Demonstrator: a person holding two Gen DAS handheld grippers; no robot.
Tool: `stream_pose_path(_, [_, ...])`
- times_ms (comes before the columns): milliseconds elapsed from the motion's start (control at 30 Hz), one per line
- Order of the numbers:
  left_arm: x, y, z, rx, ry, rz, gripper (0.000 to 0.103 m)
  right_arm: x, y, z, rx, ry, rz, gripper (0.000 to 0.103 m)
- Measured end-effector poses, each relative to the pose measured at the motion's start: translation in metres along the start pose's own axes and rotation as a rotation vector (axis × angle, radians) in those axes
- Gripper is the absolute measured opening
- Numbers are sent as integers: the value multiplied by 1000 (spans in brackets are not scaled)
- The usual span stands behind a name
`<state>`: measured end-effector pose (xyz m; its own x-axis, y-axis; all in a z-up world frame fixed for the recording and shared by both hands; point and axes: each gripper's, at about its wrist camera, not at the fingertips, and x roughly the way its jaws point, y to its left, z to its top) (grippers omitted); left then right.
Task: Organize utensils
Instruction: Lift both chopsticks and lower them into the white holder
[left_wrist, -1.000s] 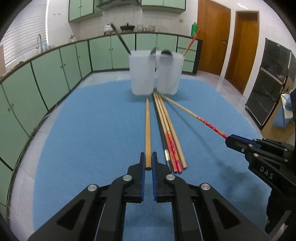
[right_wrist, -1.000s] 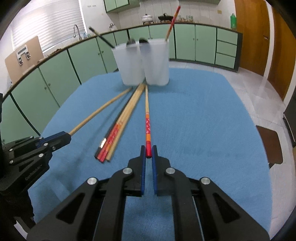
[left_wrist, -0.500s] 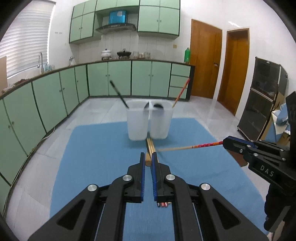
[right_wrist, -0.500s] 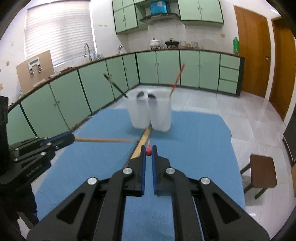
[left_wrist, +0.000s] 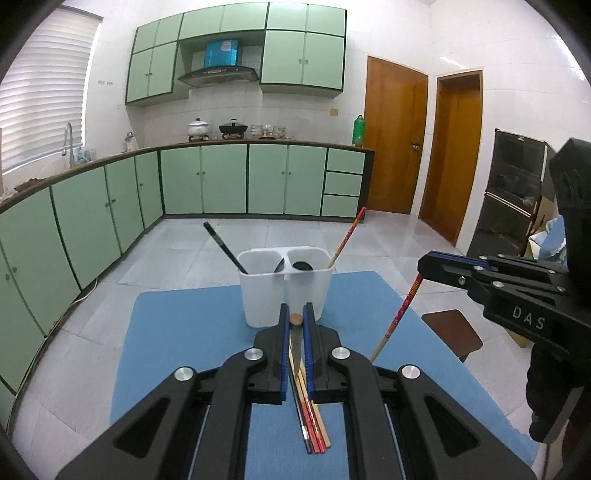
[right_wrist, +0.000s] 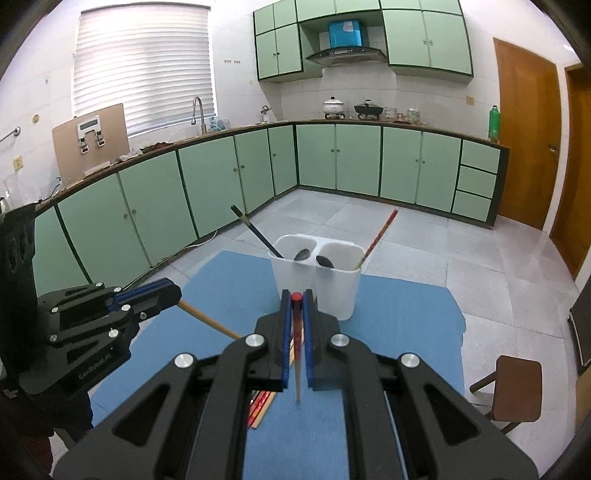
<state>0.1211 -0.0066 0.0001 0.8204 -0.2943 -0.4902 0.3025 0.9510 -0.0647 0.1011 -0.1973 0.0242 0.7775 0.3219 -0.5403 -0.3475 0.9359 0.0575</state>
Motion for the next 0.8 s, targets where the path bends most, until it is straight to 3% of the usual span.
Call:
stream_pose_path(433, [-6, -2, 26, 25, -60, -2, 7, -8, -12, 40, 5, -60, -8, 5])
stream_pose_path(800, [-20, 10, 93, 55, -203, 54, 7, -13, -37, 124, 15, -234, -56, 5])
